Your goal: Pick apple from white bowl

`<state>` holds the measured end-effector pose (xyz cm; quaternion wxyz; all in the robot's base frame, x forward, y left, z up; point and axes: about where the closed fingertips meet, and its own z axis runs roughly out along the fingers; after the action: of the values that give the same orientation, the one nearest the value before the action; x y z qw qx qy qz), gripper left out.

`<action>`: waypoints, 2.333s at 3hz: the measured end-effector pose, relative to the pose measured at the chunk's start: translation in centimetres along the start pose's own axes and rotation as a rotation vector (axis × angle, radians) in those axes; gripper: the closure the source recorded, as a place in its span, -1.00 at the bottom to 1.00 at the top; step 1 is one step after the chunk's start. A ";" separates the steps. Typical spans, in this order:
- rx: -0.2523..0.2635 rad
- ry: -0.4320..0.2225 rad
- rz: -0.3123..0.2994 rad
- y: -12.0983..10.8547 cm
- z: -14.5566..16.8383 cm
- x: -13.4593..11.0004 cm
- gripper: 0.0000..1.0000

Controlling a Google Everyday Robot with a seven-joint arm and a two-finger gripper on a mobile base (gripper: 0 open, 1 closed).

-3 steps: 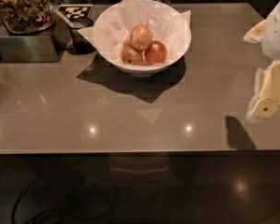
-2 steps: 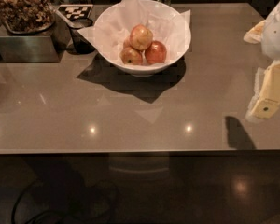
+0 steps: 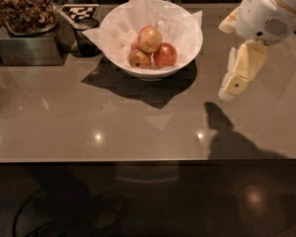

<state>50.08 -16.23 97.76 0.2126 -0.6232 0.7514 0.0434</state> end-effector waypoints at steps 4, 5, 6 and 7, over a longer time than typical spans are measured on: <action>0.035 -0.177 -0.019 -7.5 3.1 -6.6 -1.00; 0.083 -0.223 -0.050 -10.7 2.8 -9.1 -1.00; 0.109 -0.243 -0.077 -13.0 2.9 -11.3 -0.74; 0.116 -0.249 -0.080 -13.2 2.6 -11.6 -0.34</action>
Offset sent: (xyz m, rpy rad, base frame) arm 0.0392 0.0410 0.0004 0.0991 -0.0015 0.0492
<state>64.96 -7.61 102.37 0.3417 -0.6291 0.6948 0.0683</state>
